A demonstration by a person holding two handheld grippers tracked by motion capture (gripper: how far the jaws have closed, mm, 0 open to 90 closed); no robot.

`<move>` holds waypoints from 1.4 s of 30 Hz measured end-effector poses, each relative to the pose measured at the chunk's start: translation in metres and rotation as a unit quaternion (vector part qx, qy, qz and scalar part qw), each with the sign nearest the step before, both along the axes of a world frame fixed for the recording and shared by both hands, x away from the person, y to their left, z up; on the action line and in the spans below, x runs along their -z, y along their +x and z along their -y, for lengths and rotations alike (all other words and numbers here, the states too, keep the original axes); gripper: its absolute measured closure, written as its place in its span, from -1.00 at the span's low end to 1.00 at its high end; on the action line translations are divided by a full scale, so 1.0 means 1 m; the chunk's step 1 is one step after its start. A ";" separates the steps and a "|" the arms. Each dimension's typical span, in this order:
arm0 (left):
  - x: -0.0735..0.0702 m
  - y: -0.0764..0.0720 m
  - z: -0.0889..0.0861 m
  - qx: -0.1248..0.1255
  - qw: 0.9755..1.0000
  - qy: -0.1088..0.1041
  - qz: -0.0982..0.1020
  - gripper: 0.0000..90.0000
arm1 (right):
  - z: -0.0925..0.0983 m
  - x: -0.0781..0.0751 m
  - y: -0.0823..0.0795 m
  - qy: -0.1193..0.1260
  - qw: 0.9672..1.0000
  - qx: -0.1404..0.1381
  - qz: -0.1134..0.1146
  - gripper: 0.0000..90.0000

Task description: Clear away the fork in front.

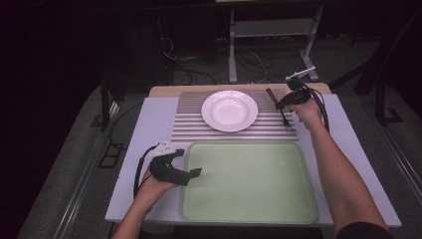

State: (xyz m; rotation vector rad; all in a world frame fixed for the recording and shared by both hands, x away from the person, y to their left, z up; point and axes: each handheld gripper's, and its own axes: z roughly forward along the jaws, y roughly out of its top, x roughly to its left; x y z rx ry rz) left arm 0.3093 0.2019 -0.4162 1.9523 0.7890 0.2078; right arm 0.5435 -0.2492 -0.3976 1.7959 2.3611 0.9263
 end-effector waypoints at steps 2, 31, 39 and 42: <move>0.000 0.000 0.000 0.000 1.000 -0.001 -0.001 -1.00 | 0.002 -0.006 -0.007 0.007 1.000 -0.005 0.012 0.71; 0.000 -0.001 0.004 -0.006 1.000 0.008 0.002 -1.00 | -0.022 -0.033 -0.126 0.062 0.985 -0.104 0.119 0.71; 0.000 -0.002 0.006 -0.006 1.000 0.010 0.003 -1.00 | -0.026 -0.041 -0.156 0.084 0.978 -0.129 0.142 0.71; 0.000 -0.001 0.006 -0.007 1.000 0.010 0.002 -1.00 | -0.029 -0.040 -0.164 0.085 0.975 -0.137 0.149 0.71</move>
